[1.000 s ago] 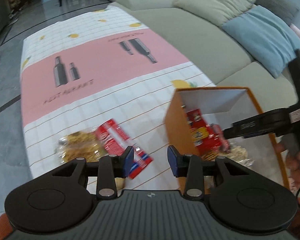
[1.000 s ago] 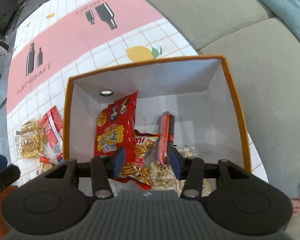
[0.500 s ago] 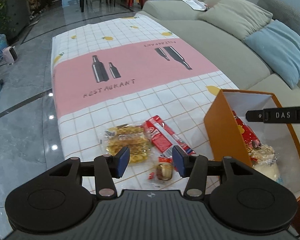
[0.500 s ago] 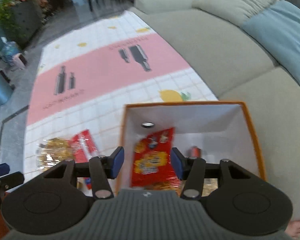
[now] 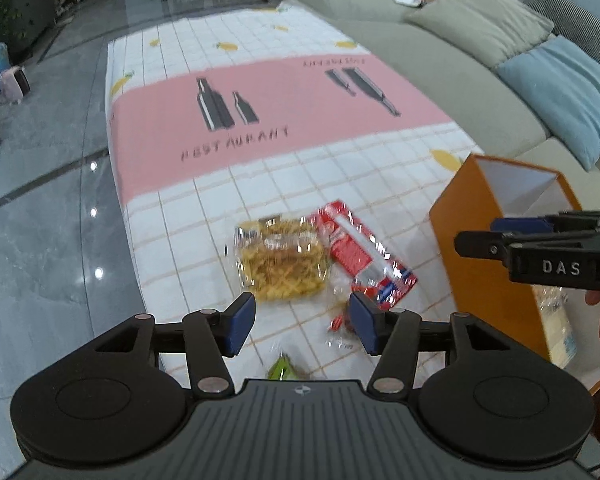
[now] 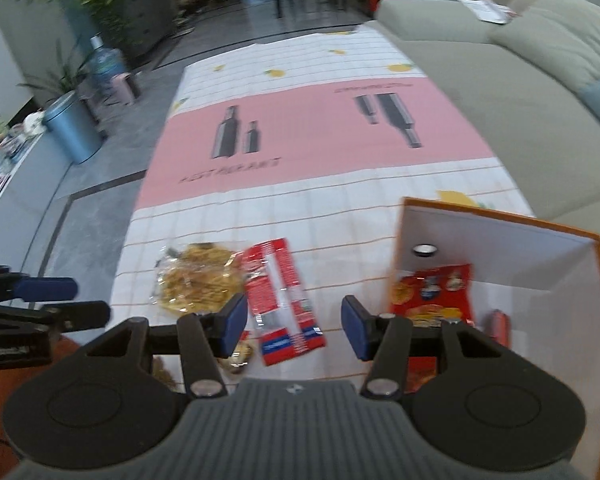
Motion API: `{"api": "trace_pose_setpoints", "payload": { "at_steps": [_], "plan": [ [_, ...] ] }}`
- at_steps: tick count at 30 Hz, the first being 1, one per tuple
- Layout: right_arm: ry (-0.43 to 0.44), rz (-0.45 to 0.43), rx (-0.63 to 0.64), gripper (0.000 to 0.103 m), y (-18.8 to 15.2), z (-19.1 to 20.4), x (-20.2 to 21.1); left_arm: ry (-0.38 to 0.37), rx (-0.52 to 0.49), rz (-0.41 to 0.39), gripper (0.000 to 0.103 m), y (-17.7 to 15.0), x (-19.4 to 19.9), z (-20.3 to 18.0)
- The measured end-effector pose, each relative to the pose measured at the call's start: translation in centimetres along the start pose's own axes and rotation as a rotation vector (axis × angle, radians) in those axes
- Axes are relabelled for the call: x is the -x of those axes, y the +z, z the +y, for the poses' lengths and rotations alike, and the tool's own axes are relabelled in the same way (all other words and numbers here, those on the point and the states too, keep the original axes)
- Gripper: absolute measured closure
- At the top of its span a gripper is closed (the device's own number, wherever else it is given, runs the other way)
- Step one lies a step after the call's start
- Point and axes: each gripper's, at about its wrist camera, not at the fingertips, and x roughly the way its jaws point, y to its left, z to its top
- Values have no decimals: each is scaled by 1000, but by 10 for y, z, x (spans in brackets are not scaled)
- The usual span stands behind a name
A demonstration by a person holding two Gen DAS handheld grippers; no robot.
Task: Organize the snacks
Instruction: 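Move the left gripper to the green pack while the right gripper approaches the round pastry, then grasp the green pack with the left gripper while the right gripper grasps the wrapped round pastry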
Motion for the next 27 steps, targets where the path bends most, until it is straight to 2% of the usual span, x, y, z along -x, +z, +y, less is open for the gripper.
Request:
{"api": "trace_pose_setpoints", "payload": {
  "at_steps": [4,7,11,15,20,22,27],
  "plan": [
    [23,58,18,52,-2,12,-24,0,-62,80,39,-11,-17,-3],
    [39,117,35,52,-6,22,-41,10,-63,161,39,-21,-31,0],
    [63,194,44,52,-12,32,-63,10,-66,233,39,-32,-47,3],
    [73,267,17,51,-17,36,-84,2,-58,273,39,-39,-58,4],
    [71,340,-79,51,-19,29,-110,14,-78,312,39,-47,-69,3],
    [82,355,-123,44,-19,25,-117,29,-77,309,39,-48,-72,4],
    [109,378,-192,43,-17,24,-129,17,-60,315,39,-51,-78,7]
  ]
}}
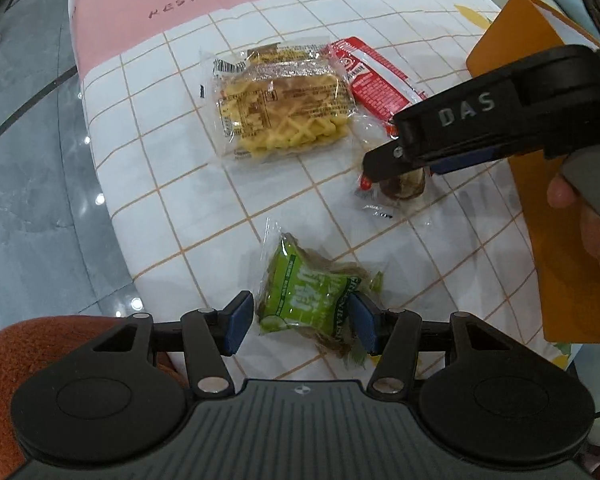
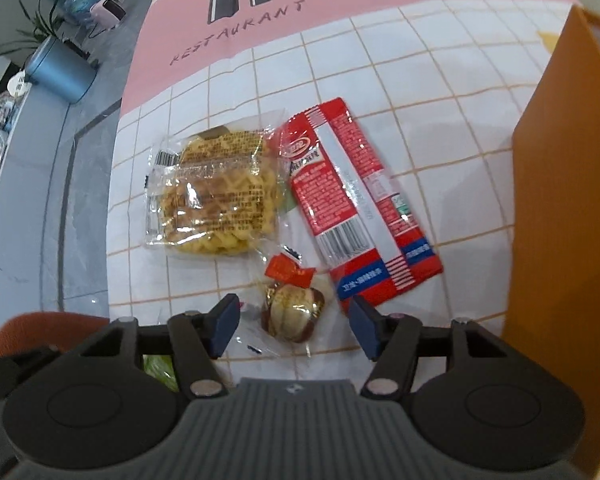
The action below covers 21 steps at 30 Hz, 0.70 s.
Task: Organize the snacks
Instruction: 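Grasp the green pack with the left gripper while the right gripper grasps the wrapped round pastry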
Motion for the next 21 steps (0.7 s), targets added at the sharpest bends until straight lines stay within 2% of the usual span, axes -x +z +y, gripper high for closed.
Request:
{"api": "trace_pose_setpoints", "payload": {
  "at_steps": [6,9,12,17,21],
  "plan": [
    [4,5,20,44,-1,5,-6,-9,5,-16,42,0,-1,-1],
    [4,7,29,51,0,6,-9,-4,-2,-25,42,1,-2,-3],
    [-36,6,77,59,-2,11,-10,2,-3,-33,44,1,-3,-4],
    [-40,15,68,66,-5,10,-8,17,-13,-52,46,-1,-1,-7],
    [-76,18,79,69,-9,8,5,7,13,-66,52,-1,1,-4]
  ]
}}
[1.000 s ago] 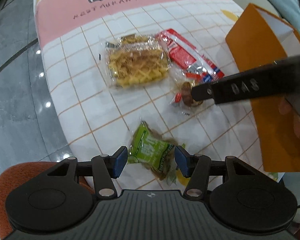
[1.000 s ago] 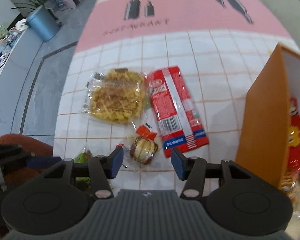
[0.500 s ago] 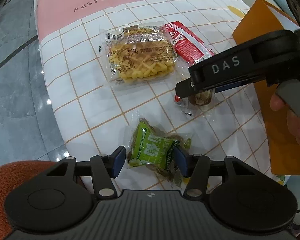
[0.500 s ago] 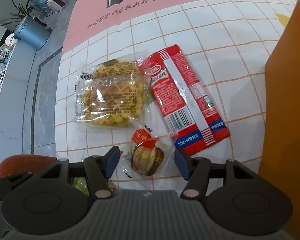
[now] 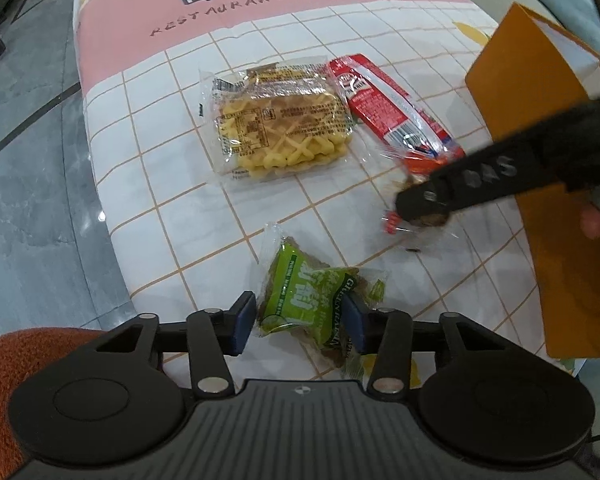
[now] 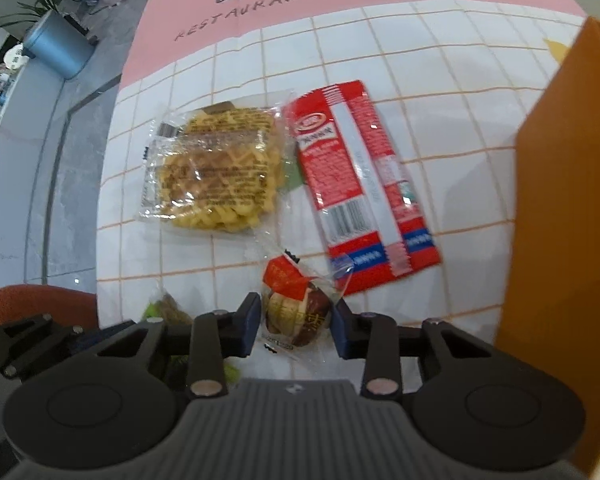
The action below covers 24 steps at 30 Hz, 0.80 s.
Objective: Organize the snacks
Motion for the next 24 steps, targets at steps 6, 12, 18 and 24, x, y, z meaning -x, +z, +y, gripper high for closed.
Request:
{"api": "trace_pose_setpoints", "payload": {
  "at_steps": [6,12,18,24],
  "plan": [
    [-3,-45,37,70,-8,3,31,-10,49,-10,58,-2,4,4],
    [-28,-107,78,70,-20,5,57,-21,71,-28,61,-6,15,-2],
    [-30,-150,39,70,-32,-13,84,-50,73,-78,62,-3,39,-12],
    [-28,-193,10,70,-42,-29,116,-74,51,-143,62,8,74,-34]
  ]
}}
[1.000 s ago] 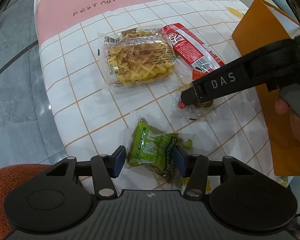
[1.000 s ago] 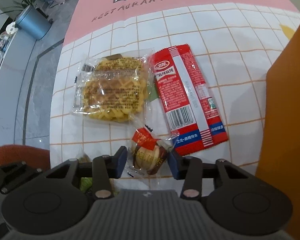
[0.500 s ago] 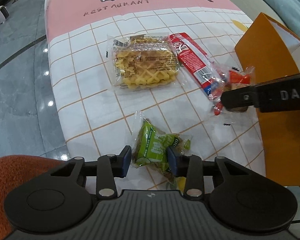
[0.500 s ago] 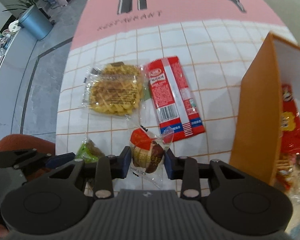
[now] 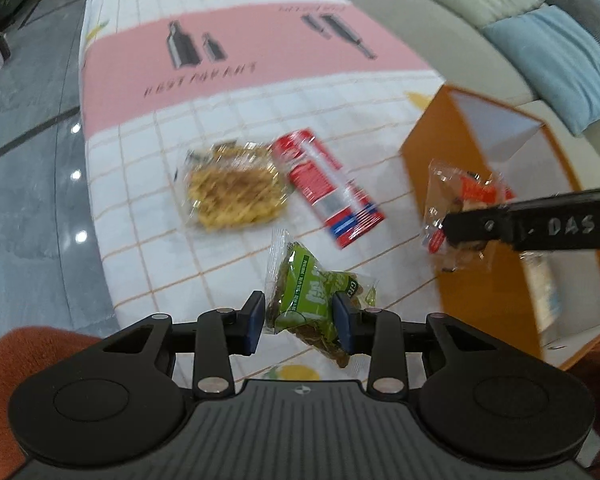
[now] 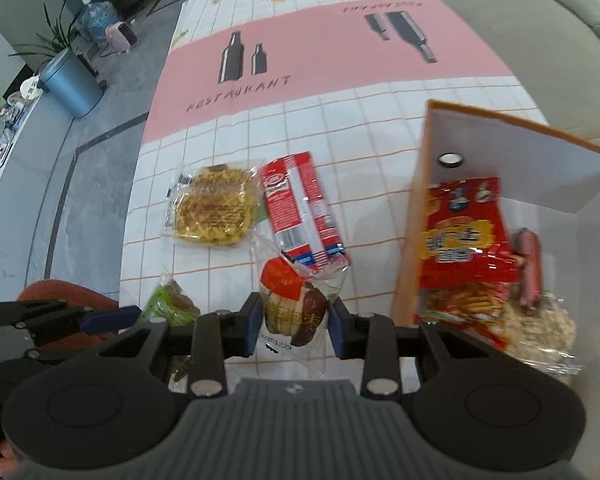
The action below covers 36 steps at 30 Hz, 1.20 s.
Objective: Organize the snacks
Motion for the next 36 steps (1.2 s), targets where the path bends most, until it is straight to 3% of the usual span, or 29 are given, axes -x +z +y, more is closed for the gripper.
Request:
{"api": "trace_pose_setpoints", "payload": {
  "at_steps": [15,23,36],
  "plan": [
    [-107,-157,41,70,2,-31,71,-23,-72,-109,63,43,45,-74],
    [-262,-137,95,70,7,-55,75,-68,-119,-97,63,64,39,-118],
    [-359,-51,96,70,15,-95,63,-82,-236,-30,63,71,6,-168]
  ]
}}
